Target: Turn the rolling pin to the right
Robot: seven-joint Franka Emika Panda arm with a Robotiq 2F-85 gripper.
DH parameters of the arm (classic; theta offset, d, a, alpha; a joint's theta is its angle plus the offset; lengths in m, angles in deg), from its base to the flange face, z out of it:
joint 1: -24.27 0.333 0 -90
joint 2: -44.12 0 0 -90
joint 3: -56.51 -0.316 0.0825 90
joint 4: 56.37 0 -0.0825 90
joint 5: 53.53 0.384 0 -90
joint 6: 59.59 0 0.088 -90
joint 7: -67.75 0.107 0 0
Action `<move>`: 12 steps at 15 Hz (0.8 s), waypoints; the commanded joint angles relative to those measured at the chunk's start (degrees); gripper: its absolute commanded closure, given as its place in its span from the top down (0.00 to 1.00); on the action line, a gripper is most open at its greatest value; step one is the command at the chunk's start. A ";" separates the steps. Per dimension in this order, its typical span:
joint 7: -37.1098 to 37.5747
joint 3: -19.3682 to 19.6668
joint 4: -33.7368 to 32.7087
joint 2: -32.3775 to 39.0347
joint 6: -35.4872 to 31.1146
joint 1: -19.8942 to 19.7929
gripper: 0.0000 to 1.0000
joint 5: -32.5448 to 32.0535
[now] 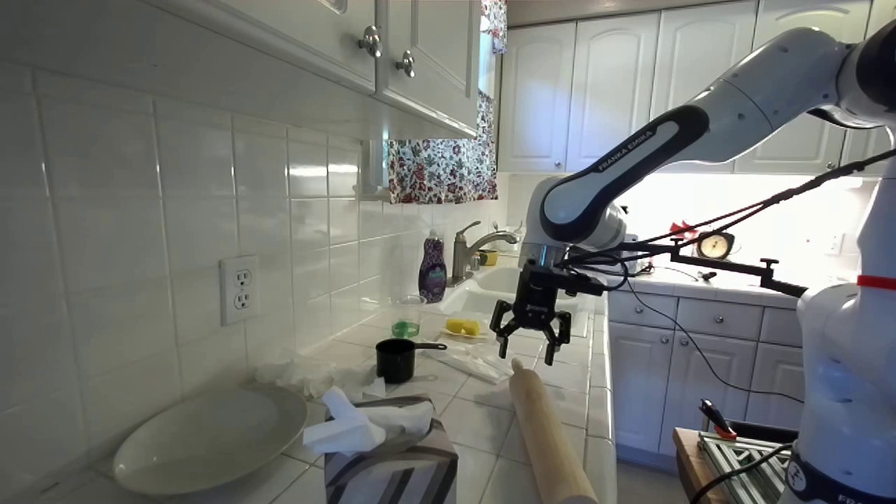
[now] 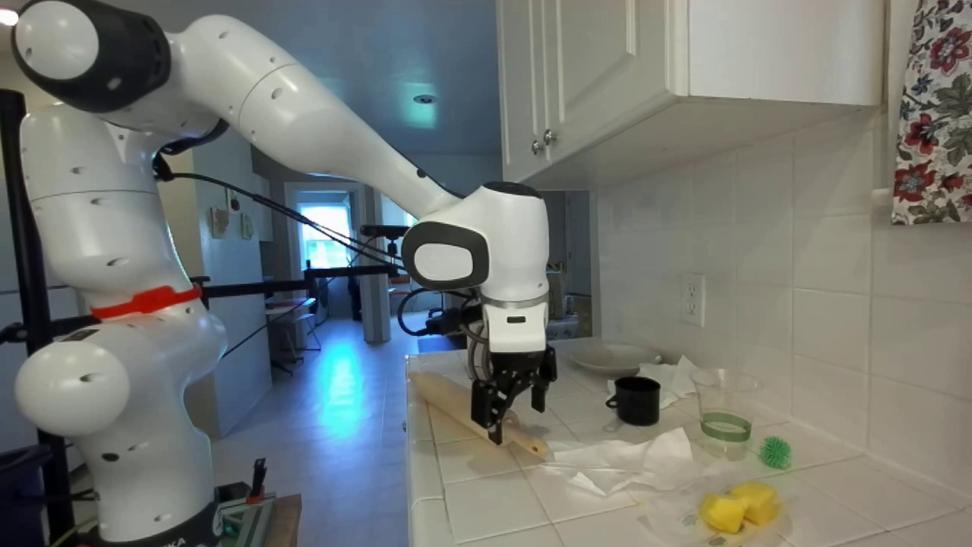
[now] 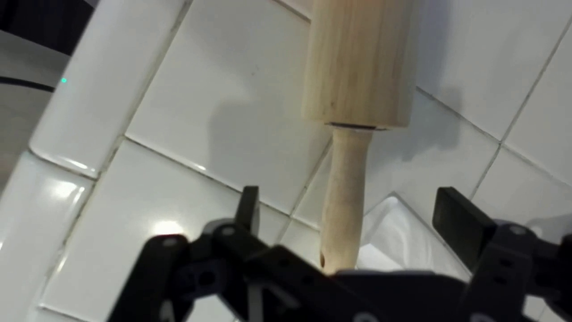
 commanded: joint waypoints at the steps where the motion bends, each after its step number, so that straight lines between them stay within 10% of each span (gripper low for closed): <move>1: -1.46 -0.02 -2.45 1.43 2.52 -0.57 1.00 -3.25; 2: -0.95 -0.15 -2.84 1.70 2.65 -0.69 0.75 -4.82; 12: -2.05 0.19 -5.81 4.80 2.74 -0.40 0.03 -7.96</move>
